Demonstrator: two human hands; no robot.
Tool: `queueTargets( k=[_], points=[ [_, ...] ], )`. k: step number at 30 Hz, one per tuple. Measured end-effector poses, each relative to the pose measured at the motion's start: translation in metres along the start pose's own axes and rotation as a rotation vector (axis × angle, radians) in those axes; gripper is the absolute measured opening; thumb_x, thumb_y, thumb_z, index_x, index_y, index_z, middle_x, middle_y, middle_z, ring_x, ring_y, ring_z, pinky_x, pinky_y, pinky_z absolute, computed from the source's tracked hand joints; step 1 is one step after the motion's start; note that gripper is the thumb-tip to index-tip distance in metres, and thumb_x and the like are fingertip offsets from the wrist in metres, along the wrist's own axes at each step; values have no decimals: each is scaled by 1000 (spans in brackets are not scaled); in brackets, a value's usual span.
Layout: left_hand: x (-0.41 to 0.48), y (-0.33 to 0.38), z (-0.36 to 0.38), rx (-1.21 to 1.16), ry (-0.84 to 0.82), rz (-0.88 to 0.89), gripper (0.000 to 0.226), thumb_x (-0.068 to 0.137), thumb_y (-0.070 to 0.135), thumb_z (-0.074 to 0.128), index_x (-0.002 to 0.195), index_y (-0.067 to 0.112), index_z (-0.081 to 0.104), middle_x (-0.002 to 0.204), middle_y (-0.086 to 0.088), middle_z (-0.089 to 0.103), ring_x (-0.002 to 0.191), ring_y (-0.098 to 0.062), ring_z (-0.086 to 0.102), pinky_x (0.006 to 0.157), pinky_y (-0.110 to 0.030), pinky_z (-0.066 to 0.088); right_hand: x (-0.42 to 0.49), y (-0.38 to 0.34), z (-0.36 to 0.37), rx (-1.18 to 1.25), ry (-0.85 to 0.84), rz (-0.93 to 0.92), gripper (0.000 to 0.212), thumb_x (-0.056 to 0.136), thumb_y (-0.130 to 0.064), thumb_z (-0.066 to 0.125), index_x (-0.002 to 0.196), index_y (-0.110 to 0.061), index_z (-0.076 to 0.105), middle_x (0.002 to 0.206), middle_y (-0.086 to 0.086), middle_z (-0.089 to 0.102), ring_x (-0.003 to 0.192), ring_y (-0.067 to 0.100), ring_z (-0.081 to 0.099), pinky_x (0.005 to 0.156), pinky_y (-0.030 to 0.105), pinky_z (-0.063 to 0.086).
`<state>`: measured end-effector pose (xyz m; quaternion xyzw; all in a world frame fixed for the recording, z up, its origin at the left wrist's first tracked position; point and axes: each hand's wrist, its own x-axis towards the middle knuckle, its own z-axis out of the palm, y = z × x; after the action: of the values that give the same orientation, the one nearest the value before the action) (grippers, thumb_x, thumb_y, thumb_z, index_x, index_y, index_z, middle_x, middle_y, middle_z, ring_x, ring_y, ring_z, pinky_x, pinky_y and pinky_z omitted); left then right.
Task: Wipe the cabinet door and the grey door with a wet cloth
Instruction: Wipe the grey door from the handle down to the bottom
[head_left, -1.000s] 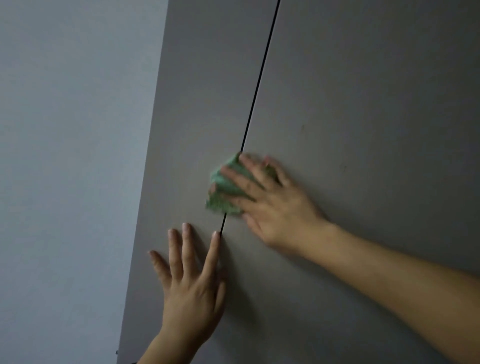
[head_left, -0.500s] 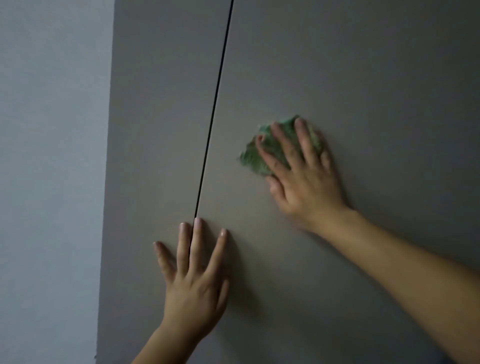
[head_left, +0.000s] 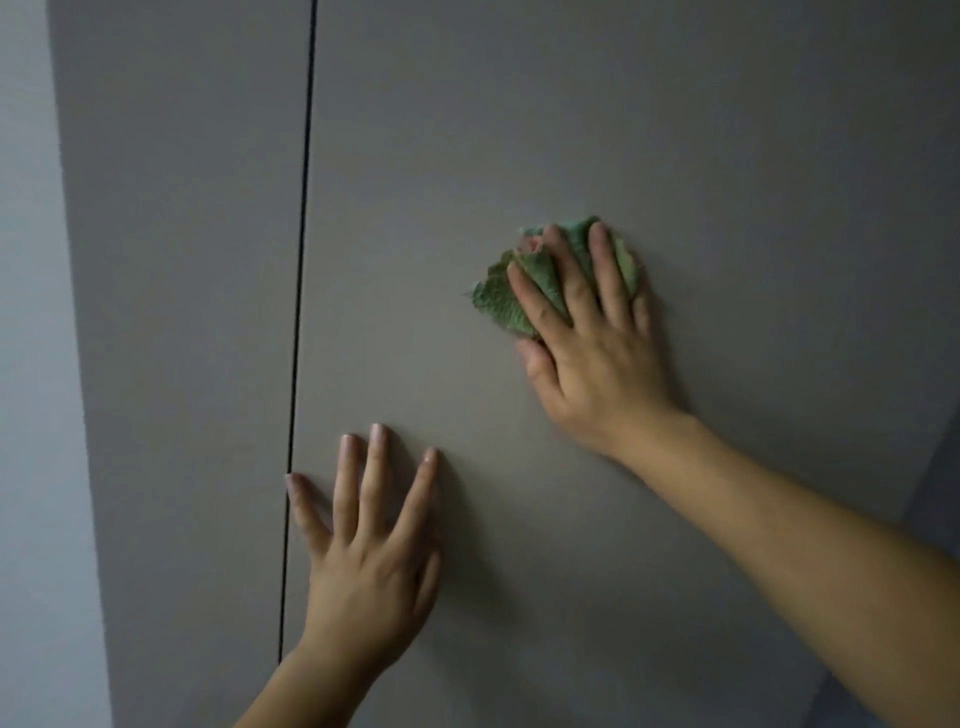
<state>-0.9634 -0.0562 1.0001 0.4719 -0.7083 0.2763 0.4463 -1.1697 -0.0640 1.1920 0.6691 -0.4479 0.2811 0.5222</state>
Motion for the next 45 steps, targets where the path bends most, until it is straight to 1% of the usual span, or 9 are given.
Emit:
queueTargets(
  k=[4, 8, 14, 18, 21, 25, 30, 39, 45],
  points=[
    [12, 29, 5, 4, 9, 19, 73, 86, 38, 49, 156, 21, 38, 168, -23, 14, 156, -43, 10, 113, -80, 6, -53, -3, 14, 4, -41, -148, 71, 96, -45, 46, 160, -31, 19, 168, 7, 8, 155, 41, 6, 124, 57, 4],
    [16, 54, 12, 31, 7, 59, 75, 85, 38, 50, 157, 21, 36, 169, -21, 14, 156, -42, 10, 112, -81, 9, -67, 38, 12, -48, -56, -368, 65, 94, -46, 51, 156, -35, 35, 168, 4, 21, 154, 38, 17, 124, 56, 15],
    [34, 89, 17, 68, 26, 95, 74, 85, 35, 50, 156, 19, 39, 167, -22, 18, 156, -42, 14, 114, -79, 10, -35, 96, 0, 32, 34, 49, 67, 98, -43, 44, 160, -28, 26, 169, 8, 16, 155, 41, 11, 121, 57, 11],
    [37, 108, 19, 81, -6, 98, 74, 86, 37, 51, 157, 20, 37, 167, -23, 18, 155, -44, 13, 115, -78, 10, -101, 96, 15, 23, -30, -130, 76, 97, -44, 49, 161, -29, 12, 169, 6, 11, 155, 40, 10, 123, 58, 13],
    [36, 113, 19, 92, -22, 62, 73, 87, 37, 50, 157, 20, 38, 167, -24, 19, 155, -45, 13, 115, -78, 10, -107, 110, 16, 19, -28, -212, 73, 96, -44, 51, 161, -29, 19, 169, 6, 15, 155, 40, 14, 122, 60, 18],
    [41, 122, 18, 87, -9, 61, 74, 86, 36, 52, 156, 20, 38, 166, -24, 21, 155, -44, 15, 114, -78, 16, -41, 106, 4, 56, 53, -246, 64, 97, -43, 49, 157, -27, 36, 167, 7, 24, 153, 40, 18, 122, 59, 17],
    [48, 138, 23, 99, -23, 43, 75, 88, 39, 51, 159, 23, 33, 168, -22, 17, 156, -44, 10, 114, -79, 13, 29, 86, -8, 64, 63, -146, 62, 99, -44, 39, 159, -29, 30, 169, 4, 16, 156, 37, 9, 124, 57, 8],
    [46, 155, 26, 106, -47, 36, 78, 88, 40, 52, 160, 21, 28, 169, -21, 13, 156, -43, 10, 113, -80, 12, -116, 141, 17, -2, 13, -258, 64, 98, -42, 50, 157, -23, 36, 167, 8, 22, 154, 39, 19, 122, 58, 21],
    [53, 175, 33, 115, -47, 186, 78, 84, 37, 55, 158, 20, 35, 169, -18, 17, 156, -42, 13, 112, -81, 14, -77, 197, 7, 61, 88, 296, 66, 101, -45, 37, 161, -21, 23, 166, 17, 19, 153, 45, 12, 120, 58, 15]
  ],
)
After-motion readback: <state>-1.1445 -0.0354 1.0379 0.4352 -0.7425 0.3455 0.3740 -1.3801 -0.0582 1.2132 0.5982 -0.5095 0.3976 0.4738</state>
